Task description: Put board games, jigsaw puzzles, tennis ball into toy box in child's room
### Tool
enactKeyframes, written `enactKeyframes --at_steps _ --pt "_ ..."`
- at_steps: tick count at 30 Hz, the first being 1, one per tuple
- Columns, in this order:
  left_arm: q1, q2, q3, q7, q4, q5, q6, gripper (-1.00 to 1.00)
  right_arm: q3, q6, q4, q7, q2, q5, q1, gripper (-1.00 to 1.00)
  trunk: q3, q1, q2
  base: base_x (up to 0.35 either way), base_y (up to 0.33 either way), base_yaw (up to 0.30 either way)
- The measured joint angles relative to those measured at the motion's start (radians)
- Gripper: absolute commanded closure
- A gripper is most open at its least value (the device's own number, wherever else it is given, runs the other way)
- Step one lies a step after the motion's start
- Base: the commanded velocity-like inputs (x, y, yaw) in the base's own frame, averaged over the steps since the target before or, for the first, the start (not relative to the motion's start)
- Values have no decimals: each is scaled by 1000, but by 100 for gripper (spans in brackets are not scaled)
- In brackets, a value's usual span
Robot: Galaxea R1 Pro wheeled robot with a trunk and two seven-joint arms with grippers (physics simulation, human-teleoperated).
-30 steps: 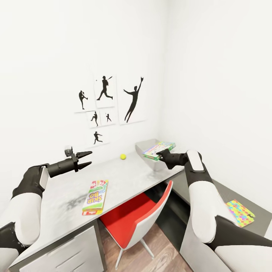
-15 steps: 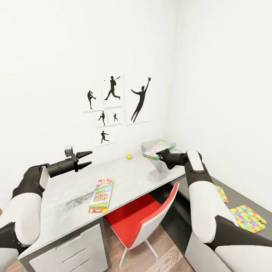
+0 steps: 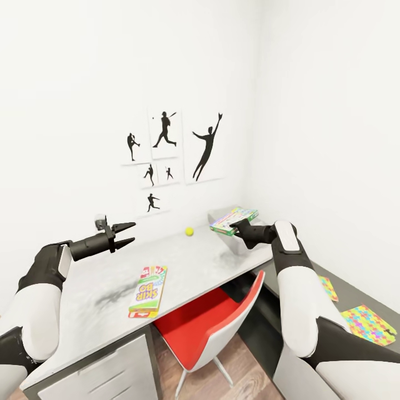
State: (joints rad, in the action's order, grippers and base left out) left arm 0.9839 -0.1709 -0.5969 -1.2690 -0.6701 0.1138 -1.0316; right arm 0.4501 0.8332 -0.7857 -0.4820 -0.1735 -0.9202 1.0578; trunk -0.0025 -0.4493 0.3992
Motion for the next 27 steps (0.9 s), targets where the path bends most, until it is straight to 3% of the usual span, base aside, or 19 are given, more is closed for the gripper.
enactKeyframes --at_steps 27 --pt "-1 1 0 3 0 0 2 -100 0 3 0 0 0 5 0 100 0 0 0 175 -148 0"
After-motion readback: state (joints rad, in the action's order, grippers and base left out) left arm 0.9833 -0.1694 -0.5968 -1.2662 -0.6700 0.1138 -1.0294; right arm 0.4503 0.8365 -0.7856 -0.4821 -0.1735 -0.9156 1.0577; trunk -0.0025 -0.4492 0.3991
